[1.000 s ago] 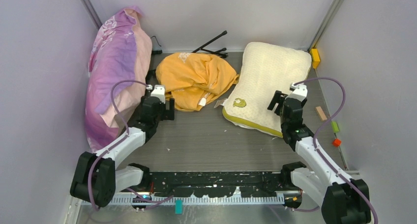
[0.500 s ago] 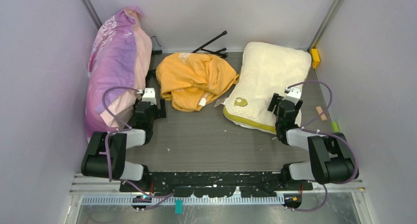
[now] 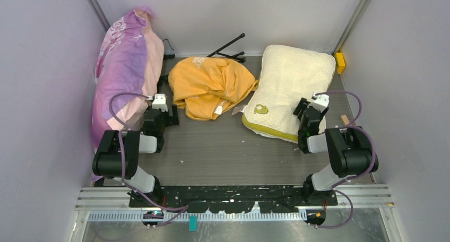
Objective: Remove the pillowcase from the pillow
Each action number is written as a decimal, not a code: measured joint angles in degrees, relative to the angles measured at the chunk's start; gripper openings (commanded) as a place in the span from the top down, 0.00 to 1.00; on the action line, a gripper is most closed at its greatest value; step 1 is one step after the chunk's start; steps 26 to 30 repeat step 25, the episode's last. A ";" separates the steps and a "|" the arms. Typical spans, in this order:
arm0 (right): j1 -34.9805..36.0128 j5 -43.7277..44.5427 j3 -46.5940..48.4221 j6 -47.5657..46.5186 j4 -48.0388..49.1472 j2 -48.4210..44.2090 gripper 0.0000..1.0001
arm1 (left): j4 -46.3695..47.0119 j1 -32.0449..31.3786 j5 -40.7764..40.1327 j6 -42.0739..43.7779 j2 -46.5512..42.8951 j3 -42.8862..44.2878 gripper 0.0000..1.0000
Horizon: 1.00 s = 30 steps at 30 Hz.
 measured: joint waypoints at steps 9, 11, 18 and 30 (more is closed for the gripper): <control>-0.61 -0.02 0.20 0.79 -0.17 0.00 0.06 | 0.33 0.02 1.29 0.04 0.00 0.00 0.00; -0.66 -0.02 0.20 0.81 -0.17 0.00 0.05 | 0.33 0.00 1.33 0.04 0.00 0.00 0.00; -0.68 -0.04 0.20 0.79 -0.17 0.00 0.05 | 0.33 0.02 1.33 0.04 0.00 0.00 0.00; -0.68 -0.04 0.20 0.81 -0.15 0.00 0.05 | 0.33 0.02 1.33 0.02 0.00 0.00 0.00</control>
